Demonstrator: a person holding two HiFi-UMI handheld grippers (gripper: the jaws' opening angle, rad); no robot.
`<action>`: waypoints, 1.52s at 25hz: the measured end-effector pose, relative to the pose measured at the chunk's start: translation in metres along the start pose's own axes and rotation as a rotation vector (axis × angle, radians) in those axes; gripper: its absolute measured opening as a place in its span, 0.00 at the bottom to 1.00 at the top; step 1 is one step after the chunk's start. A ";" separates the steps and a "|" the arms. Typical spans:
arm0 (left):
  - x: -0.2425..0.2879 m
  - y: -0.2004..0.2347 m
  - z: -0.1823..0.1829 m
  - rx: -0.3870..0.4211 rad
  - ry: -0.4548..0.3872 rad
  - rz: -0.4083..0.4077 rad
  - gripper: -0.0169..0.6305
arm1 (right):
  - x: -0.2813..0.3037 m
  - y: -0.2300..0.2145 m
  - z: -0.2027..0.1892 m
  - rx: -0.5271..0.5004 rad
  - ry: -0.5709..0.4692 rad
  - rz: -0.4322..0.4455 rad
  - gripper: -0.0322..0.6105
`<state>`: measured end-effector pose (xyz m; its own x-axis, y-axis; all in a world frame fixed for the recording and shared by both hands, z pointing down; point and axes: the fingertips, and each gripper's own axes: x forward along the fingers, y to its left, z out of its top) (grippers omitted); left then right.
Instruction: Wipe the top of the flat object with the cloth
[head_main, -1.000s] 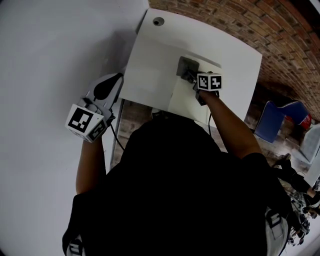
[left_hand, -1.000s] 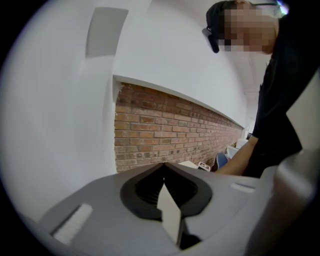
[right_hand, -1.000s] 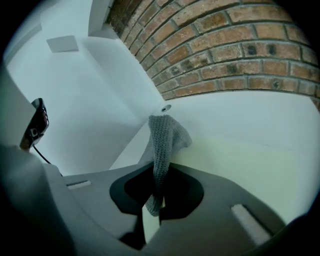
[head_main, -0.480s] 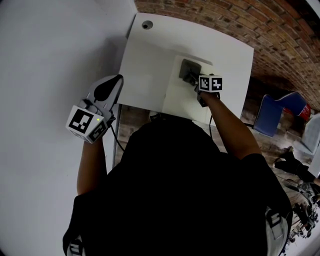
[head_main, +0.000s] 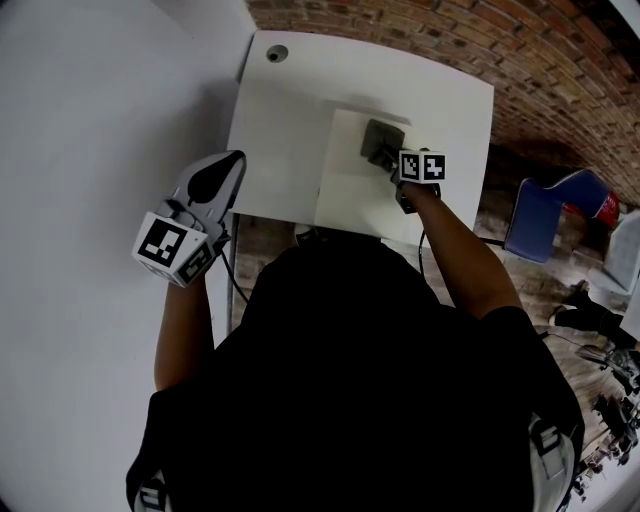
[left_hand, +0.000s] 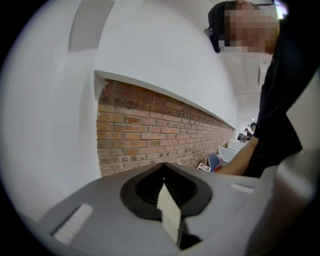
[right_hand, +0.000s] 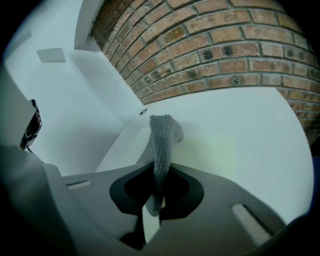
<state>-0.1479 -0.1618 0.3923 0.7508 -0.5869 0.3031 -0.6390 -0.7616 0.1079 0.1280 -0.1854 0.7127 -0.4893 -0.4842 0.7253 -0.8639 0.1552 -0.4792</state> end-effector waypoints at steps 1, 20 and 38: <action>0.002 -0.002 0.000 0.000 -0.002 -0.005 0.03 | -0.001 -0.002 -0.001 0.003 -0.002 -0.003 0.07; 0.025 -0.016 0.003 -0.003 -0.002 -0.030 0.03 | -0.025 -0.058 -0.015 0.091 -0.009 -0.095 0.07; 0.039 -0.033 0.008 0.000 -0.009 -0.038 0.03 | -0.044 -0.088 -0.020 0.143 -0.023 -0.117 0.07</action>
<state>-0.0966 -0.1620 0.3933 0.7760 -0.5600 0.2902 -0.6101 -0.7833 0.1196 0.2231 -0.1604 0.7324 -0.3821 -0.5119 0.7694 -0.8883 -0.0263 -0.4586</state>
